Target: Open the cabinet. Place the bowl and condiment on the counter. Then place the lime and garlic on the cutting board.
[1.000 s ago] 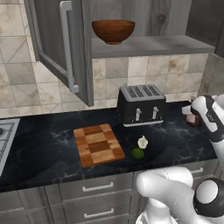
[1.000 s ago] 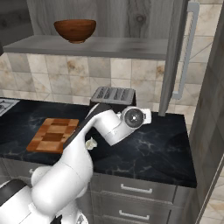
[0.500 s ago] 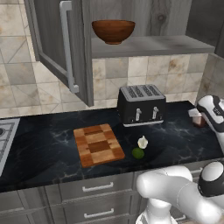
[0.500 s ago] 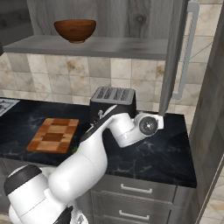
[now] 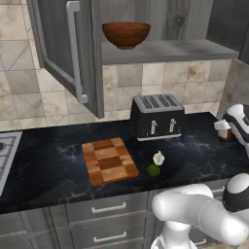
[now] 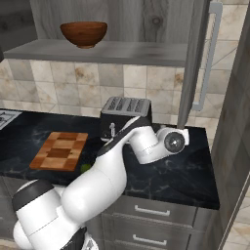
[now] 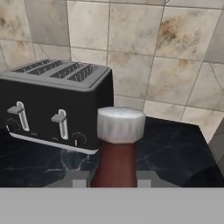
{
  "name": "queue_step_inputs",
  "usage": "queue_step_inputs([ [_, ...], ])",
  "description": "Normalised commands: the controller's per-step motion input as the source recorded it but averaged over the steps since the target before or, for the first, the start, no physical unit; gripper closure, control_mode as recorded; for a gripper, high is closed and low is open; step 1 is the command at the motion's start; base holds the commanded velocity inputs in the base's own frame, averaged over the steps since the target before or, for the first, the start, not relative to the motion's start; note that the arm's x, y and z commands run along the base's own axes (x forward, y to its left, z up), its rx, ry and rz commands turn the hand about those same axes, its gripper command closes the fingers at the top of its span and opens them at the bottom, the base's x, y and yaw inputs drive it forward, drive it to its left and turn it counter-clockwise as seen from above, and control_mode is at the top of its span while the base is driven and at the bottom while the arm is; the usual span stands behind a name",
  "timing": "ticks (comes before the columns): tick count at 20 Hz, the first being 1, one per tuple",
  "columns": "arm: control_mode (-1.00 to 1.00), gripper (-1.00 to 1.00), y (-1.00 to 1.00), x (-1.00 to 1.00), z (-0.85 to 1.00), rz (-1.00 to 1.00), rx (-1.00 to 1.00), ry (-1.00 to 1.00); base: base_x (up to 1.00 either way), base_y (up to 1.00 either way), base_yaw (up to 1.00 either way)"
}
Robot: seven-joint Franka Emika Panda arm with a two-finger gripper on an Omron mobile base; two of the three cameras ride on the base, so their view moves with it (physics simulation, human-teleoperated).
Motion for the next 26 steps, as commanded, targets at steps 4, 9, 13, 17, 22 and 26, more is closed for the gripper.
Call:
queue_step_inputs([
  [4,-1.0,1.0,0.0,0.0,-0.19,0.0,0.0,-0.03,0.0,0.0,0.0],
  [9,-1.0,1.0,0.0,0.0,-0.13,0.0,0.0,-0.01,0.0,0.0,0.0],
  [13,-1.0,1.0,0.0,0.0,-0.05,0.0,0.03,0.0,0.0,0.0,0.0],
  [17,-1.0,1.0,0.0,0.0,0.0,0.0,0.1,0.0,0.0,0.0,0.0],
  [22,-1.0,1.0,-0.04,0.0,-0.09,0.01,0.16,0.0,0.0,0.0,0.0],
  [26,-1.0,1.0,-0.15,0.0,-0.31,0.06,0.07,-0.01,0.0,0.0,0.0],
])
